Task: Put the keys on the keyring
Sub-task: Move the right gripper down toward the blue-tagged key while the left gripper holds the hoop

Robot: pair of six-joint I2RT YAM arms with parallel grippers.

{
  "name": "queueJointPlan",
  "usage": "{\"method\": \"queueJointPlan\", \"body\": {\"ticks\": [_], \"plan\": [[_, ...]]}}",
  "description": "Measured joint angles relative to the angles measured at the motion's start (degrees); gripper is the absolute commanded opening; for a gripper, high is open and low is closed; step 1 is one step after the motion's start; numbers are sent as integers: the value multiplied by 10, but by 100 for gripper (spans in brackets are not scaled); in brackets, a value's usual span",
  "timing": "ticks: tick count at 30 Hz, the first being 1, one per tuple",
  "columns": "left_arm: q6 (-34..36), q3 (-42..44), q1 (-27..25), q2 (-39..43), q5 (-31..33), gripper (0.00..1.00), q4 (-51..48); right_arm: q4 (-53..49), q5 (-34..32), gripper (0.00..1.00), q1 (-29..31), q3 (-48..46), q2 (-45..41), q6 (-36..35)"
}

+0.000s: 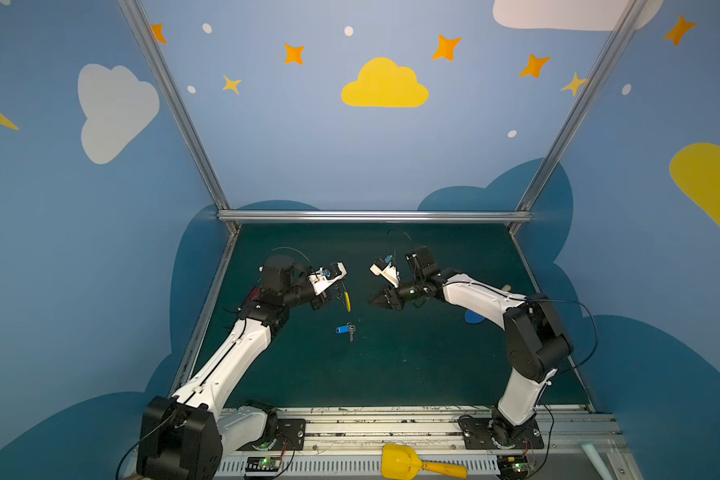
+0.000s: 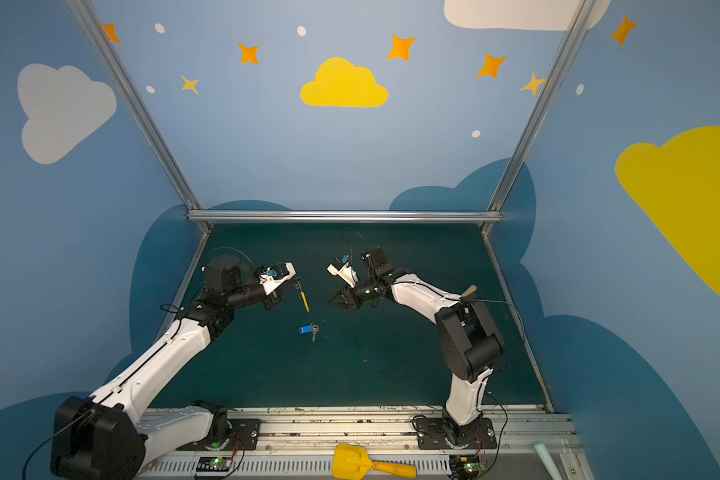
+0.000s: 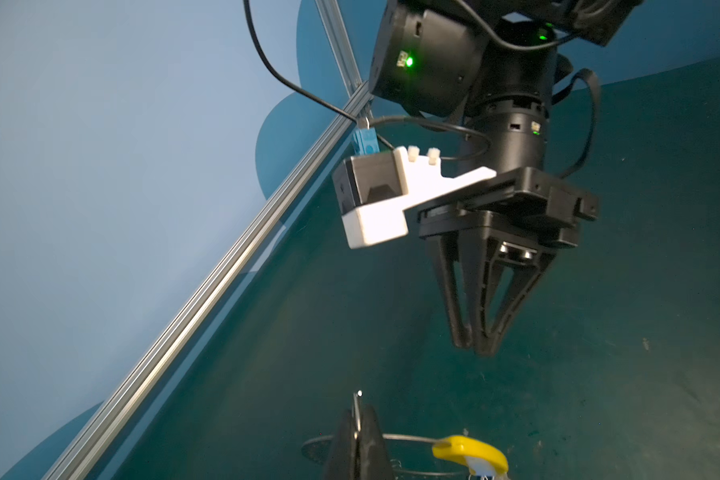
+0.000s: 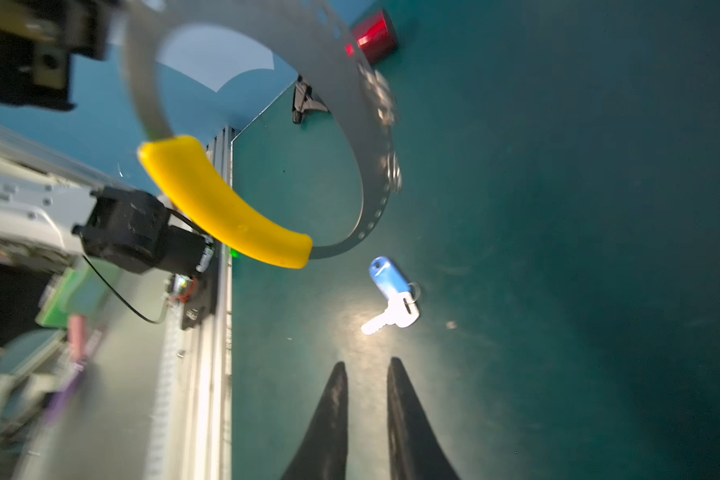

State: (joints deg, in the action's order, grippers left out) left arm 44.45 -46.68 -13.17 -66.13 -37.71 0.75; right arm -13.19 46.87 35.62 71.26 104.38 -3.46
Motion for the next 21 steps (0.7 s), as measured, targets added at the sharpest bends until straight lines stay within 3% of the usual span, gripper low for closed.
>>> {"method": "queueJointPlan", "body": {"ticks": [6,11,16,21], "plan": [[-9,15,38,19,2,4,-2,-31,-35,22,52,25,56,147],[-25,17,82,21,-8,4,10,-95,-85,17,63,111,143,229],[-36,17,96,21,-25,4,22,-178,-151,17,69,216,203,268],[-41,27,96,21,-40,4,26,-219,-185,21,79,234,211,283]]}}
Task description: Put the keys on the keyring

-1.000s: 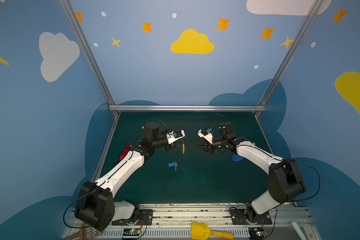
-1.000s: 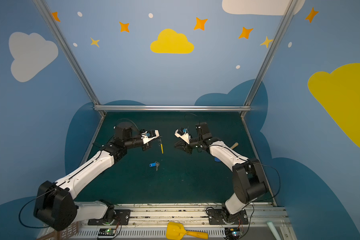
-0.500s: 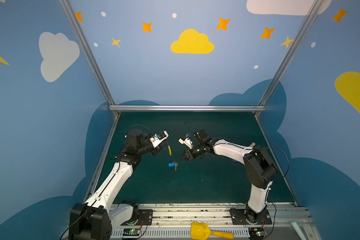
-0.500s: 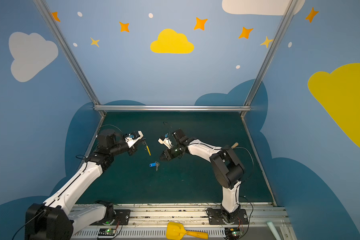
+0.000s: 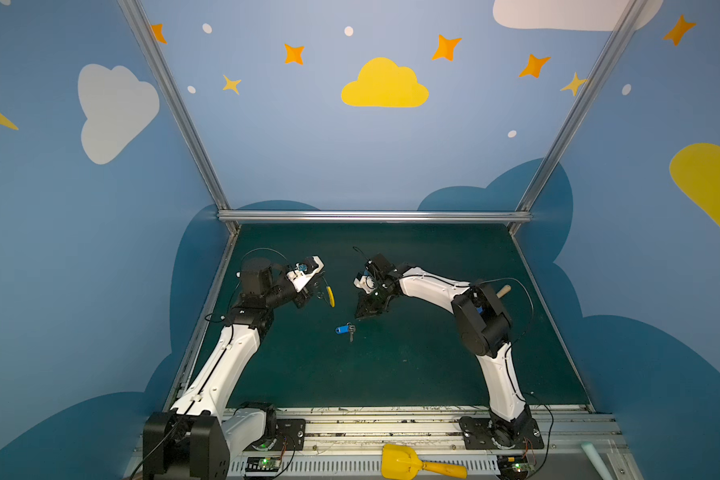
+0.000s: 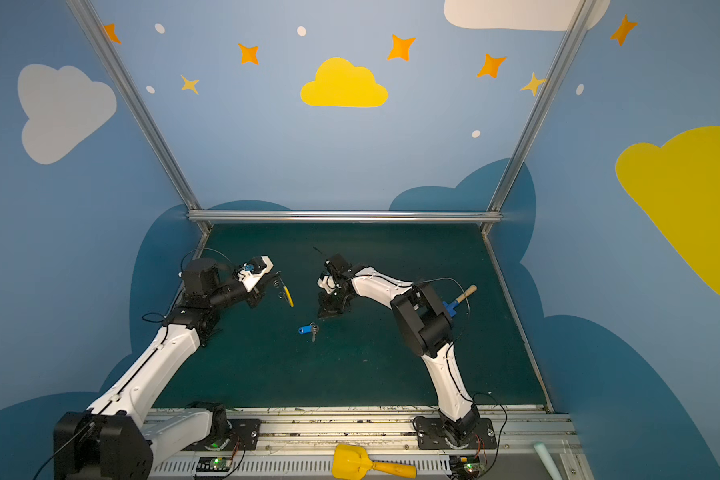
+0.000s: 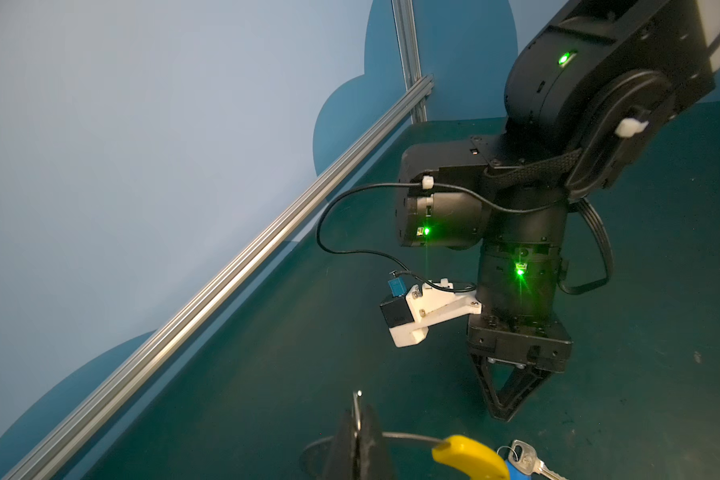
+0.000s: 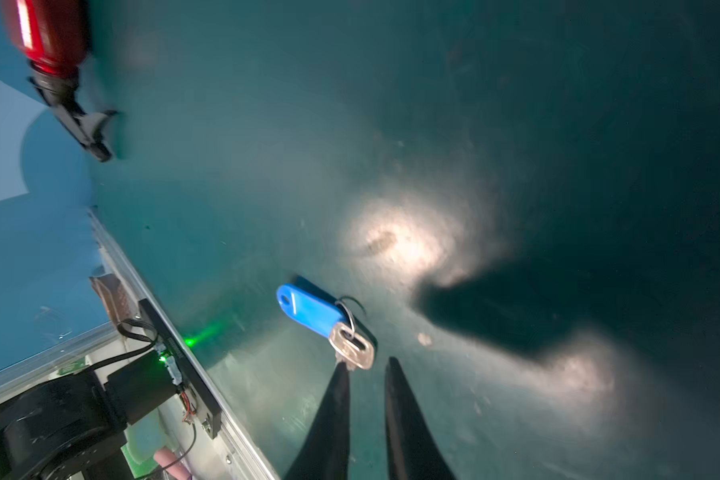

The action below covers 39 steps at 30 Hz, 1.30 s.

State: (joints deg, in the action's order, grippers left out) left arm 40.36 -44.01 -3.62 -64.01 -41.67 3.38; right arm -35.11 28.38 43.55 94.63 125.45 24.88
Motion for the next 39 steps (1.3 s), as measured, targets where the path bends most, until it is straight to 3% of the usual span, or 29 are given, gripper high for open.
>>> {"method": "queueJointPlan", "body": {"ticks": [39], "plan": [[-19,12,0,12,-23,4,4,-32,-16,20,36,58,54,-29]]}}
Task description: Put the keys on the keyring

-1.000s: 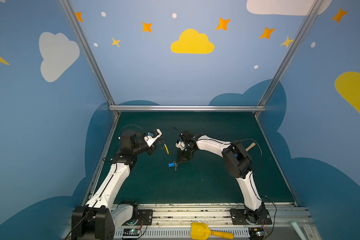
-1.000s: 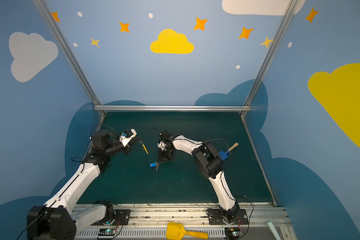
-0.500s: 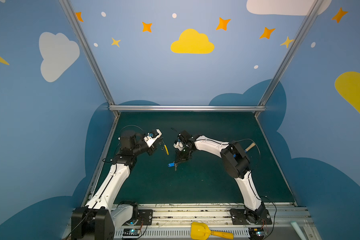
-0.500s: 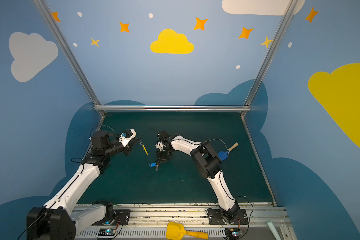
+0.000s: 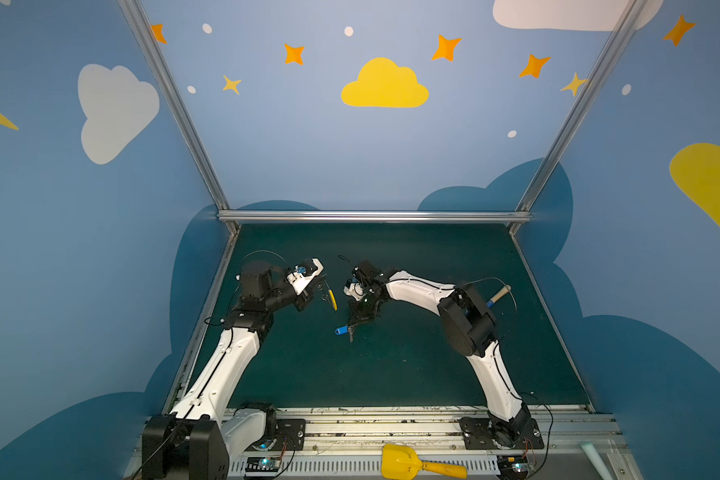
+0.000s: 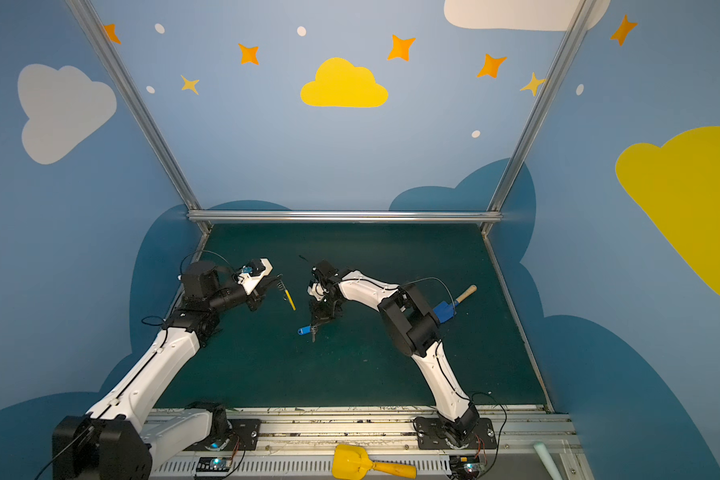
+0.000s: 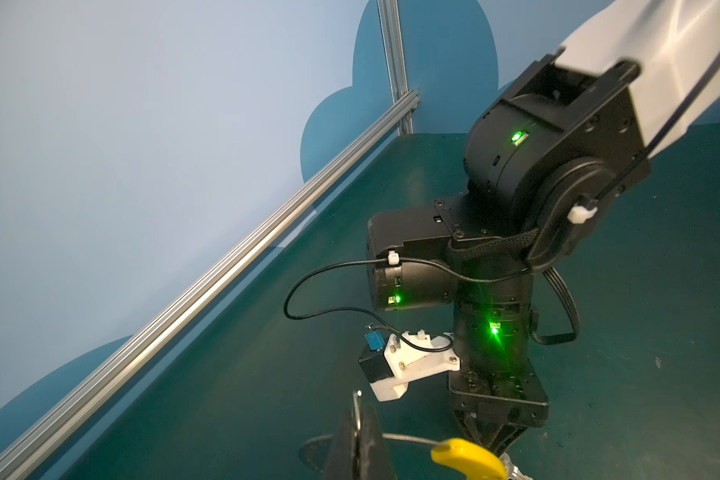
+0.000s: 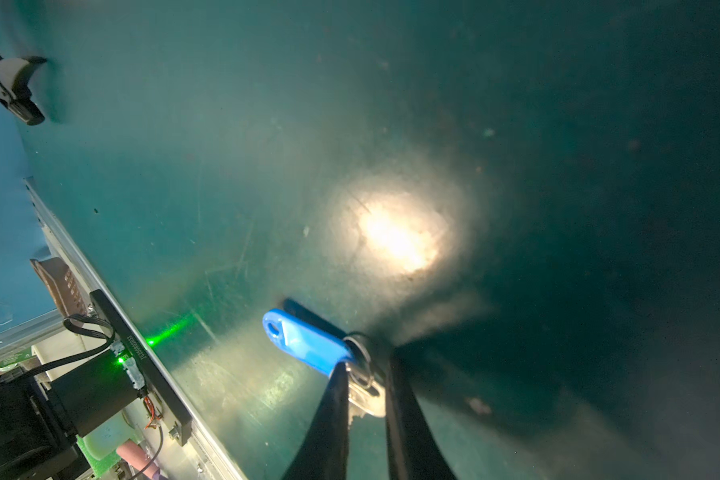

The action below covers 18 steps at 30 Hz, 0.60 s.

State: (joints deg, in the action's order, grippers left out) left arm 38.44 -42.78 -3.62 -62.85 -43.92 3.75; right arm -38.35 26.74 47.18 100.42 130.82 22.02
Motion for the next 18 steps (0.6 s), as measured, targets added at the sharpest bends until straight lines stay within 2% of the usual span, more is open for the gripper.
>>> {"method": "queueJointPlan", "body": {"ticks": [8,18], "plan": [[-2,0,0,0,-2,4,0,-1,-2,19,9,5,2,-9],[-1,1,0,0,-2,4,0,-1,-7,7,10,9,6,-15]]}}
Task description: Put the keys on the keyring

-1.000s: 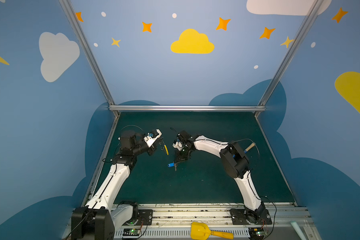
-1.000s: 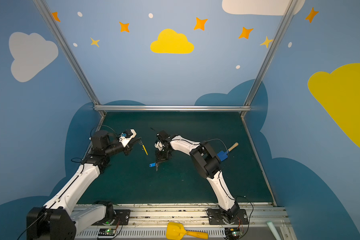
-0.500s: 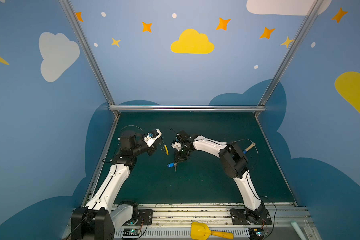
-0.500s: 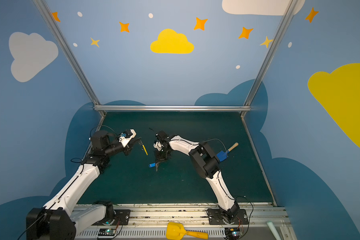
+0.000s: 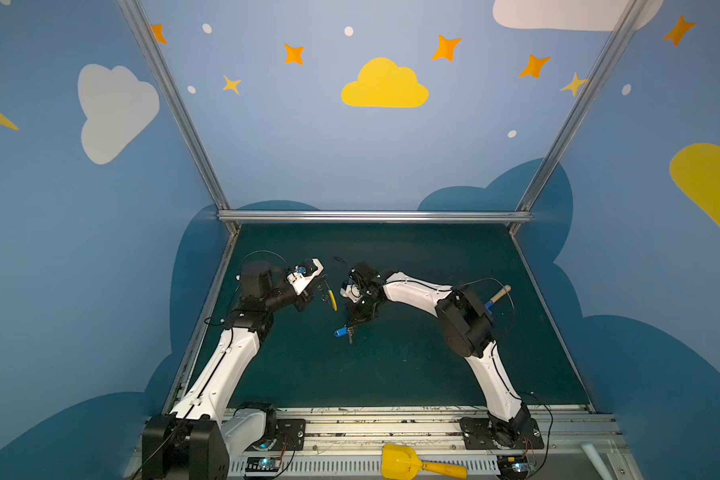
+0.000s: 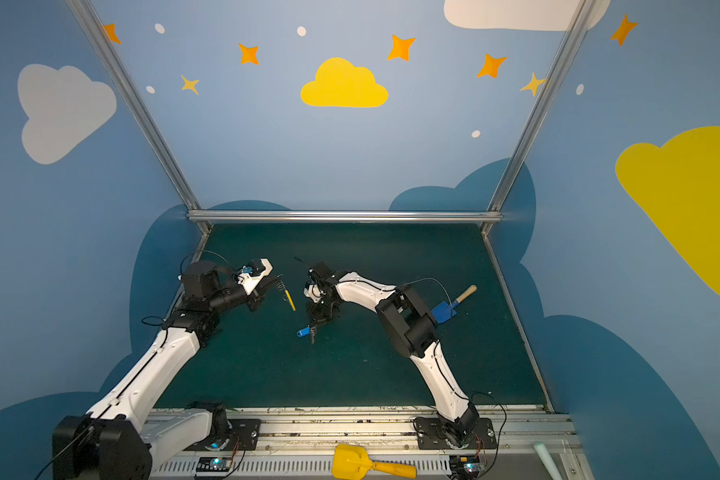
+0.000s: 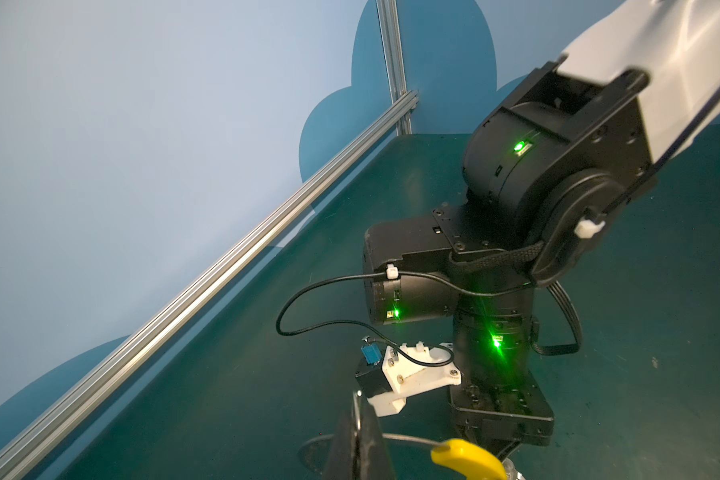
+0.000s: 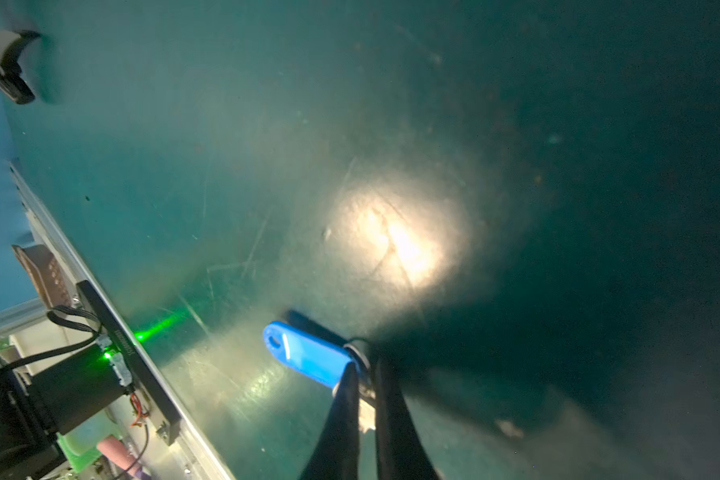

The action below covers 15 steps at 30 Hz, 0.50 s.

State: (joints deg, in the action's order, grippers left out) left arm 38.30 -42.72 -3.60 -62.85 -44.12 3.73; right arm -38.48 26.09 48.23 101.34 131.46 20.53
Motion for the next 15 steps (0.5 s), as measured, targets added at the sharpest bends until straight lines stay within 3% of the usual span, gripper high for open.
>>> {"method": "queueJointPlan", "body": {"ticks": [3,15], "plan": [[0,0,0,0,0,4,0,1,1,0,0,0,0,-2],[0,0,0,0,0,4,2,42,26,0,-5,-52,-40,-15]]}}
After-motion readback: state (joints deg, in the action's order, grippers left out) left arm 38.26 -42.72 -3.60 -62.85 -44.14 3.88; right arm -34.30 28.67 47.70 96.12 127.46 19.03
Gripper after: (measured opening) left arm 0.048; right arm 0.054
